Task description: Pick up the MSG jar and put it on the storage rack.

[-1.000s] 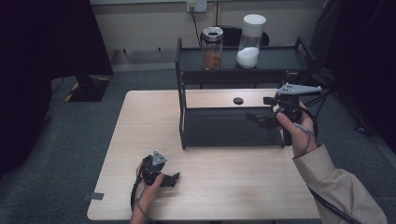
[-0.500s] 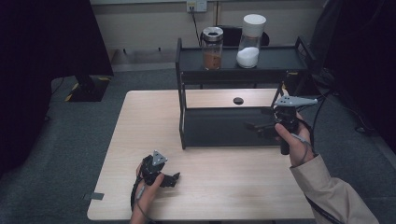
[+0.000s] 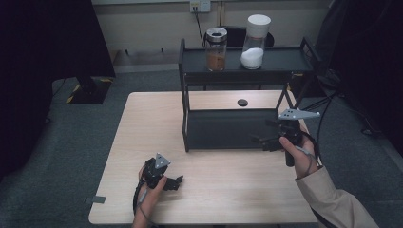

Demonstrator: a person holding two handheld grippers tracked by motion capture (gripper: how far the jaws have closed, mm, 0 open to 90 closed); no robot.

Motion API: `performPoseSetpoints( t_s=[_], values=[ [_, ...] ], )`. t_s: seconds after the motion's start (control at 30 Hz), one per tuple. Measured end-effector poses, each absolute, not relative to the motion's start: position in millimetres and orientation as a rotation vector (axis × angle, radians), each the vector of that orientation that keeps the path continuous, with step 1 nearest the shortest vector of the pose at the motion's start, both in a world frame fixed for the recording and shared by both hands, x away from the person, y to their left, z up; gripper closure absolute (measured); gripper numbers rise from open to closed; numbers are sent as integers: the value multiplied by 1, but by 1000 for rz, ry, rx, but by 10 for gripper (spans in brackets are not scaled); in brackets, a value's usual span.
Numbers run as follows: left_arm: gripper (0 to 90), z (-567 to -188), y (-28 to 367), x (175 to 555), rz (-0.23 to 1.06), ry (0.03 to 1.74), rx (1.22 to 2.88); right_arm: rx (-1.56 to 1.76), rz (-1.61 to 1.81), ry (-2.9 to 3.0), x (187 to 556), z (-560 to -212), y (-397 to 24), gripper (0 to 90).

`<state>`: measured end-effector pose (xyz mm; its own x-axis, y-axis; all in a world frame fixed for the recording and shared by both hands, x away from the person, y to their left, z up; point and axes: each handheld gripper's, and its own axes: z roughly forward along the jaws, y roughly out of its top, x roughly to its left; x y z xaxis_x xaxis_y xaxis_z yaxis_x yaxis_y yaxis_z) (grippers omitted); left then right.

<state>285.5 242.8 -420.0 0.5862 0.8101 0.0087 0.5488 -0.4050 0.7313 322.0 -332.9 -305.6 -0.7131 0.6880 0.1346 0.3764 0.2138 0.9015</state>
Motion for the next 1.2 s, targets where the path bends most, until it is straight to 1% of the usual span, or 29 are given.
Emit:
performPoseSetpoints(
  t_s=[0.6, 1.2],
  values=[
    [0, -420, 243, 286, 478, 1075, 2114, 992, 1486, 2255, 316, -345, -338, 8],
    [0, -420, 243, 285, 478, 1075, 2114, 998, 1435, 2306, 309, -377, -343, 7]
  ],
)
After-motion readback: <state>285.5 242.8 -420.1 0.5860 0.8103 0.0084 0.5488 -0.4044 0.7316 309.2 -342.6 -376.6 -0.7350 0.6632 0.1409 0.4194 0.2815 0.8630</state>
